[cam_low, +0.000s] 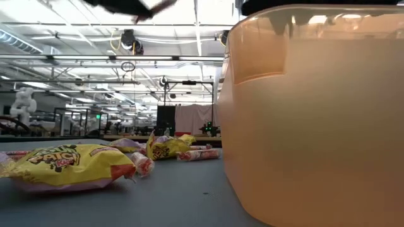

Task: Sort candy
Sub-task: Put the white candy into the orange bin

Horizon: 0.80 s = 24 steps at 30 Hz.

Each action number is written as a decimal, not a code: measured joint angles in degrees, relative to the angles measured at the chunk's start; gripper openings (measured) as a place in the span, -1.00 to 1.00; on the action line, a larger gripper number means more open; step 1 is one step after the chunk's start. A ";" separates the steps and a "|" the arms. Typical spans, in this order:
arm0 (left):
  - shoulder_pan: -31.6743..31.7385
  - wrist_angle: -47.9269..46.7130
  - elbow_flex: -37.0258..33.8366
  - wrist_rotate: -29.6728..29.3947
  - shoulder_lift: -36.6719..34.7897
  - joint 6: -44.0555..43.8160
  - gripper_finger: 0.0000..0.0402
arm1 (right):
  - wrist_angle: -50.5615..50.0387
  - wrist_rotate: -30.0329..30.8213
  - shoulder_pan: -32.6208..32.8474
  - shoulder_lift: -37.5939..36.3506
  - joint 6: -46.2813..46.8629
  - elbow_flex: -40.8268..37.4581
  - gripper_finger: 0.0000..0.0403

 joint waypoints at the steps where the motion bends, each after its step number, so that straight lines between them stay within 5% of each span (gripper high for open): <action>1: 0.03 1.90 0.02 0.48 0.01 2.36 -0.72 | -0.22 1.86 0.33 1.06 -0.55 1.06 -0.72; 6: 0.03 8.61 0.02 3.67 0.03 7.63 -0.72 | -0.68 9.19 2.57 6.07 -6.42 6.49 -0.31; 13: 0.03 10.90 0.02 7.09 3.04 8.19 -0.72 | -0.22 9.58 3.27 9.98 -8.11 13.00 0.12; 24: -0.08 17.68 0.00 8.70 11.53 9.02 -0.72 | -0.18 4.54 3.58 11.00 -6.92 14.86 0.14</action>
